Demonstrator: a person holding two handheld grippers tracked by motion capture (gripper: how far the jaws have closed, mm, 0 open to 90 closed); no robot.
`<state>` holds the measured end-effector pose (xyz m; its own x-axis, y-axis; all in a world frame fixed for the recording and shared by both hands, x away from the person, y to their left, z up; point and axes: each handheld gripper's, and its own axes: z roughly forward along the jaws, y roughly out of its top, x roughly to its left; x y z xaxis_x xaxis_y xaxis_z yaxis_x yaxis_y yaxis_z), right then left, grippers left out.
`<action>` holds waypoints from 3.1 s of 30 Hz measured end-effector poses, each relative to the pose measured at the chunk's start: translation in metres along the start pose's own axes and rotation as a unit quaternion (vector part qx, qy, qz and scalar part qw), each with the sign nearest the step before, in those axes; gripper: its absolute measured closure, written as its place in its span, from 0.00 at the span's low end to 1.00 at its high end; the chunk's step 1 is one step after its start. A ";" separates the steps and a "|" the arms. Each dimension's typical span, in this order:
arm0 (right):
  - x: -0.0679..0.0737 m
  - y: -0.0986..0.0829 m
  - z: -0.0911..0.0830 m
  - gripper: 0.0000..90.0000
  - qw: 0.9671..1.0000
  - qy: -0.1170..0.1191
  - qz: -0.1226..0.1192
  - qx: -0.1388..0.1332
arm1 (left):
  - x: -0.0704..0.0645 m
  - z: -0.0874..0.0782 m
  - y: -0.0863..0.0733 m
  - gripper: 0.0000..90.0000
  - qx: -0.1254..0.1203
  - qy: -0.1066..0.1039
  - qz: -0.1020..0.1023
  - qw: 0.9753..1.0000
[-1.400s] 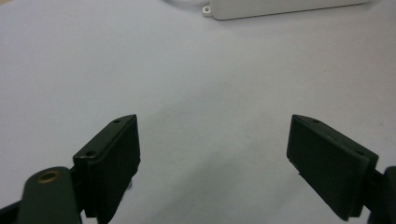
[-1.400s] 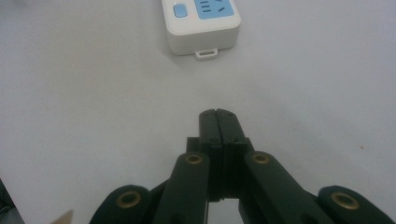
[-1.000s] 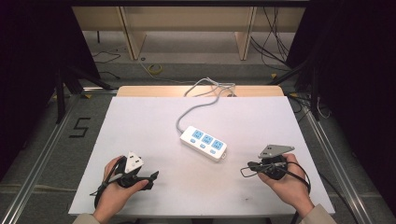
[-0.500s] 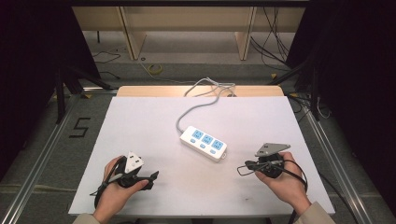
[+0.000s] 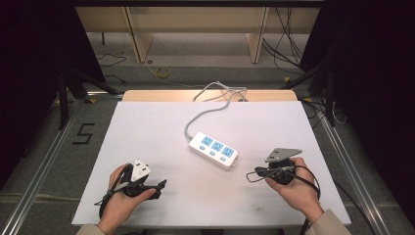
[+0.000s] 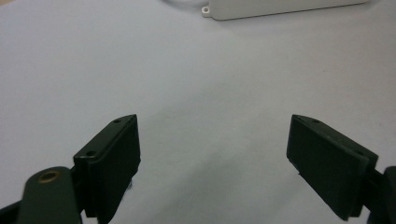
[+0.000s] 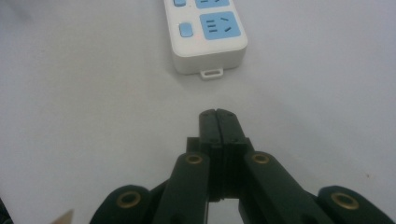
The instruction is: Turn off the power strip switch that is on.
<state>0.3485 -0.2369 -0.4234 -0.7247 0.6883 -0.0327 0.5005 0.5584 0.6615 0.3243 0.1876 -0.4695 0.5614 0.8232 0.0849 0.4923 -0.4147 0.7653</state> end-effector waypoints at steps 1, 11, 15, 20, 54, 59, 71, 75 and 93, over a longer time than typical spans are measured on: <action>0.000 0.000 0.000 1.00 1.000 0.000 0.000 0.001 | 0.000 0.000 0.000 0.19 0.000 0.000 0.000 1.000; 0.002 0.005 0.003 1.00 1.000 0.002 -0.004 0.003 | 0.000 0.000 0.000 0.19 0.002 0.001 0.002 1.000; 0.002 0.007 0.004 1.00 1.000 0.002 -0.003 0.003 | 0.000 0.000 0.000 0.19 0.000 0.001 0.001 1.000; 0.003 0.009 0.005 1.00 1.000 0.002 -0.003 0.004 | 0.000 0.000 0.000 0.19 0.000 0.002 0.001 1.000; 0.005 0.024 0.012 1.00 1.000 0.001 -0.012 0.016 | -0.001 -0.001 0.001 0.19 -0.004 0.003 0.002 1.000; 0.006 0.026 0.014 1.00 1.000 0.002 -0.013 0.020 | -0.001 -0.001 0.001 0.20 -0.005 0.003 0.002 1.000; 0.005 0.030 0.017 1.00 0.999 0.005 -0.014 0.030 | -0.001 -0.001 0.001 0.20 -0.003 0.002 0.002 1.000; 0.005 0.033 0.019 1.00 0.999 0.006 -0.017 0.035 | -0.002 -0.001 0.001 0.20 -0.004 0.001 0.002 1.000; 0.002 0.049 0.021 1.00 0.999 0.008 -0.028 0.046 | -0.002 0.000 0.002 0.19 -0.004 -0.001 0.002 1.000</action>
<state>0.3815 -0.1986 -0.4071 -0.7595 0.6483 -0.0545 0.5006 0.6358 0.5875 0.3239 0.1853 -0.4684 0.5647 0.8208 0.0856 0.4855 -0.4143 0.7699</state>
